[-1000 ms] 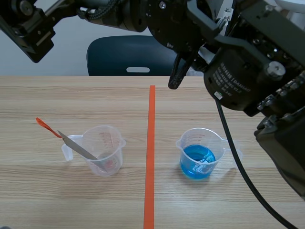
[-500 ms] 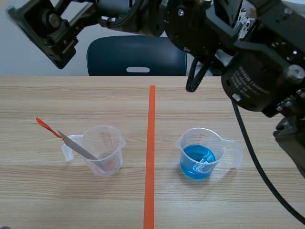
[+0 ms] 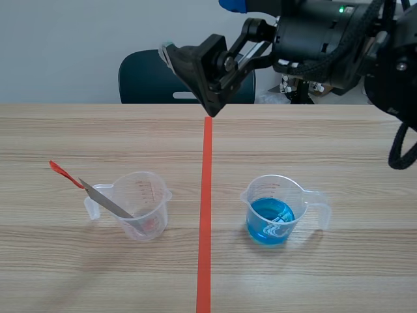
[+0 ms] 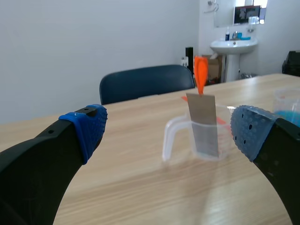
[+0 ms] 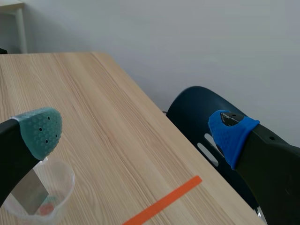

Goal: Do the redox reaction experiment. return to the home posture

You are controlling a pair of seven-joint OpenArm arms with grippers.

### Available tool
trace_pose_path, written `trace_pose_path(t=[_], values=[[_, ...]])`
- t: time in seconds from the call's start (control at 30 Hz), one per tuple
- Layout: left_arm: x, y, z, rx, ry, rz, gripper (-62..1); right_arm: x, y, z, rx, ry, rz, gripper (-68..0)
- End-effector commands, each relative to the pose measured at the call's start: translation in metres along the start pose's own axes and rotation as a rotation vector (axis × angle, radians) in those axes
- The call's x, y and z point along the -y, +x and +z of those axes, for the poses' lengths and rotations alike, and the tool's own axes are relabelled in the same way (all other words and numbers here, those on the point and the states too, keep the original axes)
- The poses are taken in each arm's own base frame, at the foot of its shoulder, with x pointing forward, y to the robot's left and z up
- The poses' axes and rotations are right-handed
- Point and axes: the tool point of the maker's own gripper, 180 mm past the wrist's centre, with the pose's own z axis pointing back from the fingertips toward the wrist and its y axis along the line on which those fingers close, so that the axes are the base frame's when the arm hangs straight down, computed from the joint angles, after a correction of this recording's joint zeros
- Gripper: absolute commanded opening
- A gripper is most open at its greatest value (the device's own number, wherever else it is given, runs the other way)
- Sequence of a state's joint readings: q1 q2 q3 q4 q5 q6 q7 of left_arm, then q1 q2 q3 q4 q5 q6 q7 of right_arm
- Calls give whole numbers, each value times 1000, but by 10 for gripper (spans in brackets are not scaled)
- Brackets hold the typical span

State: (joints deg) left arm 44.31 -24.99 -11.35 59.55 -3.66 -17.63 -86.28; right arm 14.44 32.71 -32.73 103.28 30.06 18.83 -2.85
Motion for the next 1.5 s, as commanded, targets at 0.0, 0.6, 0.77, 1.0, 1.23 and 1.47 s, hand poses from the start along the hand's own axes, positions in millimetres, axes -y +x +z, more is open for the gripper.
trace_pose_path(t=[0.0, 0.6, 0.77, 1.0, 1.23, 1.47], values=[[-3, 26, -7, 86, -28, -1, -54, 6, 7, 8, 20, -19, 10, 4], [34, 95, -78, 42, -116, -42, -54, 5, -49, 107, -80, -131, -84, 4], [44, 102, -88, 30, -122, -69, -54, -2, -29, 115, -76, -105, -37, 4], [56, 108, -96, 37, -155, -90, -54, 2, -2, 123, -86, -137, 27, 4], [58, 108, -96, 33, -148, -101, -54, 3, 22, 128, -81, -157, 70, 4], [58, 111, -97, 45, -126, -104, -54, 0, 17, 132, -85, -199, 34, 4]])
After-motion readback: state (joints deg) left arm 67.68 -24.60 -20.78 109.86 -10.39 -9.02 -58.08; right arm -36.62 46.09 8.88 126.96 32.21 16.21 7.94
